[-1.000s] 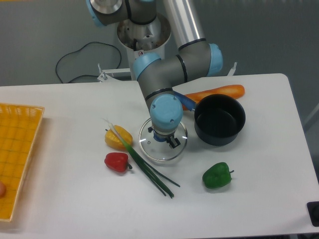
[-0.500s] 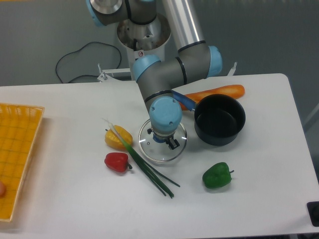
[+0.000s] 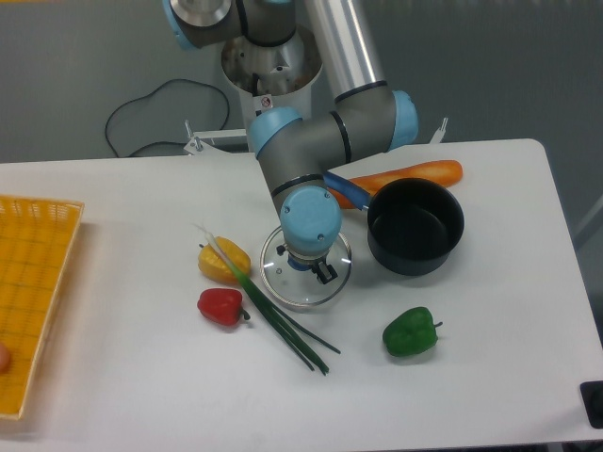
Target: Place the lid on the table
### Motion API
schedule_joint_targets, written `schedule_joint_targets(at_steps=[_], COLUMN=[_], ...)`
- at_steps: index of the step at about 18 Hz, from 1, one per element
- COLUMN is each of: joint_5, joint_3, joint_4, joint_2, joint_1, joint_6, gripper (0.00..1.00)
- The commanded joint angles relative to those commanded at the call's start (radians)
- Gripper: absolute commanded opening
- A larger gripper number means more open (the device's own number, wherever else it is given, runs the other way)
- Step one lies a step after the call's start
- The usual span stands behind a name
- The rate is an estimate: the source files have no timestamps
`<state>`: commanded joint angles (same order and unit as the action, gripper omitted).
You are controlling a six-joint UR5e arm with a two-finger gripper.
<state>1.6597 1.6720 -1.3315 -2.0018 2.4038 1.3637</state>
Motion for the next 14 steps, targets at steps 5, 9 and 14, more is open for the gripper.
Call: schedule_joint_targets(at_steps=[5,9,14], joint_5=[0.015,0.028,0.029], joint_3=[0.002,0.000,0.002], joint_4=[0.000,0.000,-0.002], joint_2=[-0.012,-0.015,-0.018], joint_1=[-0.014,-0.020,-0.020], joint_6=[-0.003,-0.003,-0.003], gripper=[0.64,0.65,0.69])
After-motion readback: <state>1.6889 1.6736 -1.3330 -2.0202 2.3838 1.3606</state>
